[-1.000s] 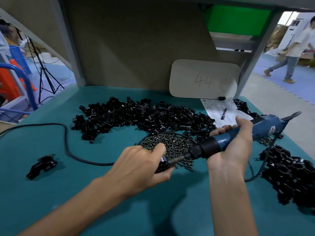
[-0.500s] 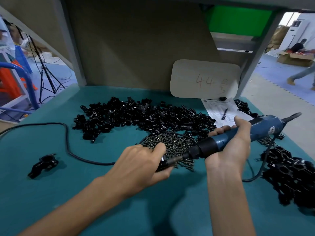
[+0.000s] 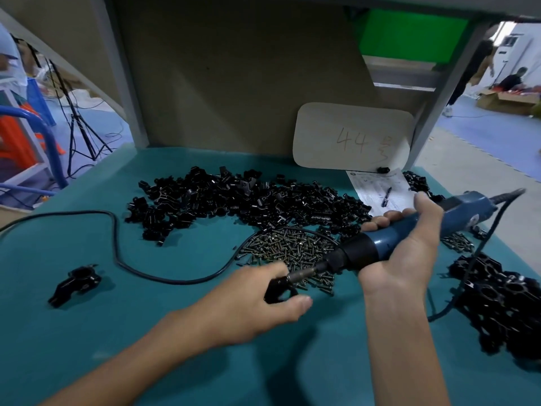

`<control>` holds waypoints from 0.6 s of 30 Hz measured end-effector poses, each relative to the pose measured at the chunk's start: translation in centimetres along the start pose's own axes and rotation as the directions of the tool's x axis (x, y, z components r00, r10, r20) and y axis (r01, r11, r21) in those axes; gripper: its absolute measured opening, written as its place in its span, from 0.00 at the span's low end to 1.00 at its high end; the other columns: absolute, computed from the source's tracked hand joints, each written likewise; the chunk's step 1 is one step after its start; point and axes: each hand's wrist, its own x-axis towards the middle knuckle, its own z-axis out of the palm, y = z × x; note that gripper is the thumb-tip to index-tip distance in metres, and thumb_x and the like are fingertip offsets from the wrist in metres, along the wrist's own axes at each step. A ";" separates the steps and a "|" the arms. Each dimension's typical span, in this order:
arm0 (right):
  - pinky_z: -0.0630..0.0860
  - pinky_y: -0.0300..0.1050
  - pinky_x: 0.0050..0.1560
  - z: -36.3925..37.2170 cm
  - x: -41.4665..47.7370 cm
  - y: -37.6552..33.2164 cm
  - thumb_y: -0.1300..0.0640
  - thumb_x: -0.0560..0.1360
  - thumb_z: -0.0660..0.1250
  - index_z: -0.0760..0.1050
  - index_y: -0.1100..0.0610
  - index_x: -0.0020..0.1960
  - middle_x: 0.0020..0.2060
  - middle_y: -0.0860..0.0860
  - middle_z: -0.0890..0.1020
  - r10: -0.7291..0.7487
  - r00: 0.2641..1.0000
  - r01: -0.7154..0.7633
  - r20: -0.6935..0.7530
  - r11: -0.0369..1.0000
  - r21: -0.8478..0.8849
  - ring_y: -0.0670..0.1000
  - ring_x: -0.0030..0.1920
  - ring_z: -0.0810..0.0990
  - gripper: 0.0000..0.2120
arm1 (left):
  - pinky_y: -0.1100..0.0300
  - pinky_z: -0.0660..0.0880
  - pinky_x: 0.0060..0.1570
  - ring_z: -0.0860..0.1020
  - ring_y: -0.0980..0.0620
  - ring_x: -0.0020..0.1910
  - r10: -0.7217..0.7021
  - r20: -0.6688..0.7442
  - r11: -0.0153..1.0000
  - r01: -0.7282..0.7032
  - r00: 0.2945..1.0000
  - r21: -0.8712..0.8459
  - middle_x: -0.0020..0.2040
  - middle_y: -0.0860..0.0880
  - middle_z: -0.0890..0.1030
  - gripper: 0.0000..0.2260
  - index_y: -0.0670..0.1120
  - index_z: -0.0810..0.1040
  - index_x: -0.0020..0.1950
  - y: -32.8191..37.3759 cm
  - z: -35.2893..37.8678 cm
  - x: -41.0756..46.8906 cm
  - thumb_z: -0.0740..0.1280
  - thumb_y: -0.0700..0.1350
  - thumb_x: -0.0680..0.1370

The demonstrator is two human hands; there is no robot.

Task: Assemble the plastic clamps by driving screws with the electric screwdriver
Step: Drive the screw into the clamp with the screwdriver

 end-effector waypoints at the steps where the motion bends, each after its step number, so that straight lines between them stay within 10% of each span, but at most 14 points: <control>1: 0.74 0.40 0.30 0.0 0.1 -0.2 0.52 0.75 0.74 0.70 0.55 0.47 0.29 0.47 0.75 0.001 0.999 -0.001 0.032 1.000 0.005 0.47 0.28 0.73 0.13 | 0.59 0.64 0.31 0.68 0.57 0.29 -0.049 0.117 0.980 0.071 0.992 -0.186 0.30 0.57 0.70 0.23 0.50 0.69 0.43 0.0 -0.2 0.2 0.64 0.70 0.71; 5: 0.77 0.41 0.33 -0.7 1.2 -2.0 0.50 0.75 0.75 0.71 0.55 0.49 0.33 0.47 0.77 -0.116 0.989 0.115 0.093 0.993 0.012 0.46 0.30 0.75 0.15 | 0.65 0.64 0.28 0.67 0.58 0.28 -0.018 0.399 0.830 0.236 0.917 -0.505 0.35 0.53 0.78 0.15 0.53 0.74 0.35 -1.9 -2.3 0.0 0.70 0.61 0.72; 9: 0.81 0.43 0.35 -3.2 3.7 -3.9 0.59 0.74 0.75 0.69 0.57 0.64 0.49 0.53 0.81 -0.064 0.982 0.142 0.179 0.874 -0.465 0.48 0.33 0.83 0.22 | 0.66 0.66 0.31 0.69 0.60 0.30 -0.170 0.231 0.914 0.241 0.958 -0.327 0.33 0.57 0.73 0.21 0.51 0.75 0.40 -4.7 -3.0 -0.4 0.70 0.69 0.72; 13: 0.83 0.50 0.35 -6.9 4.4 -0.8 0.60 0.73 0.76 0.74 0.54 0.56 0.51 0.58 0.80 0.169 0.948 0.213 0.271 0.296 -0.931 0.54 0.40 0.80 0.15 | 0.65 0.67 0.31 0.71 0.61 0.30 -0.153 0.136 0.978 0.170 0.979 -0.121 0.33 0.58 0.75 0.20 0.56 0.70 0.43 -4.6 -1.8 0.3 0.68 0.71 0.70; 18: 0.77 0.48 0.40 -10.3 5.5 3.0 0.52 0.70 0.76 0.75 0.51 0.51 0.41 0.50 0.81 0.263 0.930 0.327 0.258 -0.268 -0.906 0.51 0.40 0.79 0.13 | 0.62 0.70 0.31 0.74 0.61 0.32 -0.121 0.141 0.992 0.124 0.983 -0.013 0.38 0.55 0.77 0.17 0.58 0.66 0.50 -3.9 -1.1 0.5 0.64 0.70 0.75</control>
